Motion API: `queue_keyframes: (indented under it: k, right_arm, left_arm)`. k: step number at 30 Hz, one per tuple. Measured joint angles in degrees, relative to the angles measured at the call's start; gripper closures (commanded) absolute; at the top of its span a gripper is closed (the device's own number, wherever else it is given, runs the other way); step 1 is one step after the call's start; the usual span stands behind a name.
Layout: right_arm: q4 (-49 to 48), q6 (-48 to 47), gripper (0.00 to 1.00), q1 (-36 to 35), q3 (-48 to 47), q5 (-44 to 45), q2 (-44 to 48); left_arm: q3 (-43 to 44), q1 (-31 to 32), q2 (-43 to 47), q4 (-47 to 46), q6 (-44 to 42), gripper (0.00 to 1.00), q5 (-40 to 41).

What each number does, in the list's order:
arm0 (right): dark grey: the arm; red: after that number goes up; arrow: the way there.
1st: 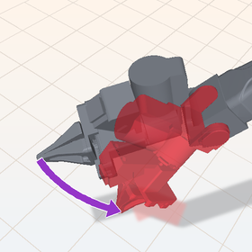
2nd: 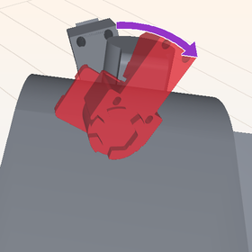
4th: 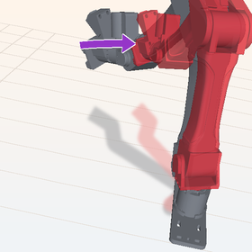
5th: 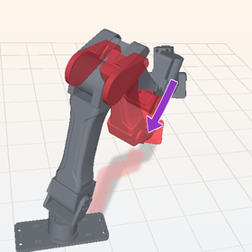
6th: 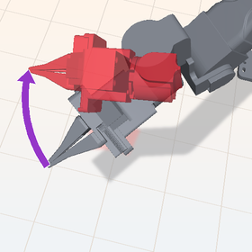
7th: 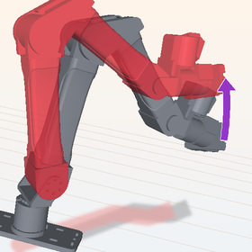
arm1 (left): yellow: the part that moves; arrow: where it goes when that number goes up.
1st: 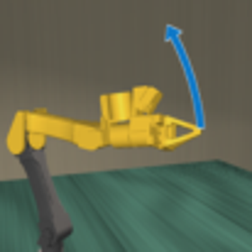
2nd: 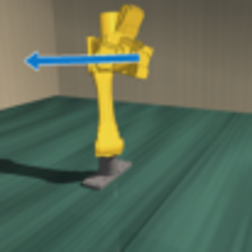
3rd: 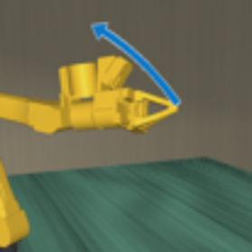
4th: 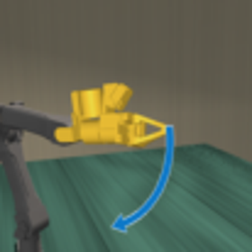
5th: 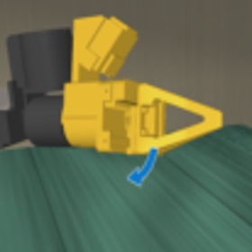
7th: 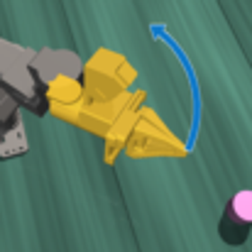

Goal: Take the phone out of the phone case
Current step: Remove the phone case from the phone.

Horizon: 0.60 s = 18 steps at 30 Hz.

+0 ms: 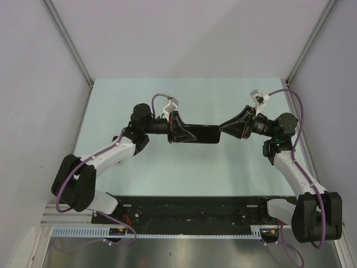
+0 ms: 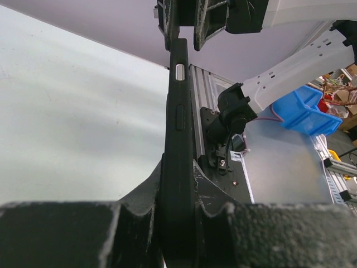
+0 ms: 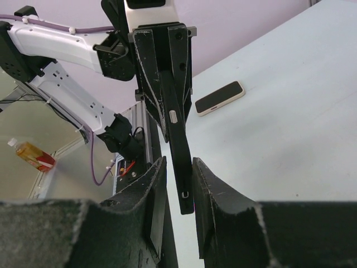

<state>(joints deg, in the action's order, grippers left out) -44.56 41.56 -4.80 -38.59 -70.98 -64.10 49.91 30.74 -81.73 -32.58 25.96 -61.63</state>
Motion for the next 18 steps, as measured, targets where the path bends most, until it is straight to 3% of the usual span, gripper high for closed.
queue_keyframes:
  k: [18]
  right_arm:
    - [-1.31,2.84,0.66,-0.11,0.11,0.24,-1.33]
  left_arm:
    - [-1.49,0.02,0.09,-0.76,-2.08,0.98,1.31]
